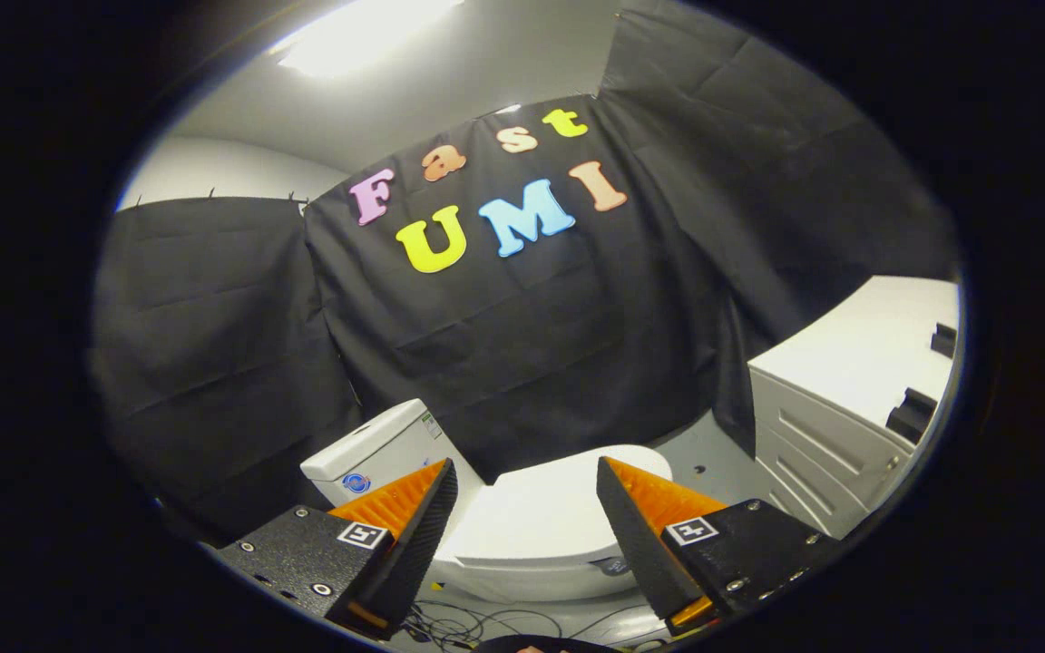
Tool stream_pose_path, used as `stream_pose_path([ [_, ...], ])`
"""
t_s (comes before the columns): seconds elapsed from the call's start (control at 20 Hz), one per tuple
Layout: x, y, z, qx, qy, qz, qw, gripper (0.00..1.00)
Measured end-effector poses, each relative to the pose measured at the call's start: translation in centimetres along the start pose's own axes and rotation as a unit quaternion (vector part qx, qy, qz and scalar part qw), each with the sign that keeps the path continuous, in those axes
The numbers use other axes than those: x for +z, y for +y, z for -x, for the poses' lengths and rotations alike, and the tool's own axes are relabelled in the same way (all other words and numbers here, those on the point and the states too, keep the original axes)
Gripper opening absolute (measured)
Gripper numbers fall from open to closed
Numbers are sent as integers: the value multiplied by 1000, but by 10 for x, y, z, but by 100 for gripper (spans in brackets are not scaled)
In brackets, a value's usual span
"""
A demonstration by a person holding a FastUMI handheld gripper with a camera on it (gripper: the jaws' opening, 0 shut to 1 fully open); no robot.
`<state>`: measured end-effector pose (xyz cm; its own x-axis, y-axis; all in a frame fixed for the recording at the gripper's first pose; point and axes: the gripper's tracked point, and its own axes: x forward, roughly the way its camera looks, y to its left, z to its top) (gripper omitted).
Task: Open the toilet lid.
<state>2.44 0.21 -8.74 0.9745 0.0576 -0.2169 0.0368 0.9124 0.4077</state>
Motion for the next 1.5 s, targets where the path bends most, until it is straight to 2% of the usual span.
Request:
stream_pose_path([
  [0.15,-30,-9,-17,2,42,-95,995,96],
  [0.35,-79,-29,-42,-7,90,-205,975,96],
  [0.75,-149,-96,-77,-54,122,-346,929,95],
  [0.9,-173,-114,-81,-66,130,-369,918,95],
  [1.15,-199,-121,-89,-55,146,-393,906,94],
  [1.5,-240,-138,-105,-61,165,-443,879,94],
])
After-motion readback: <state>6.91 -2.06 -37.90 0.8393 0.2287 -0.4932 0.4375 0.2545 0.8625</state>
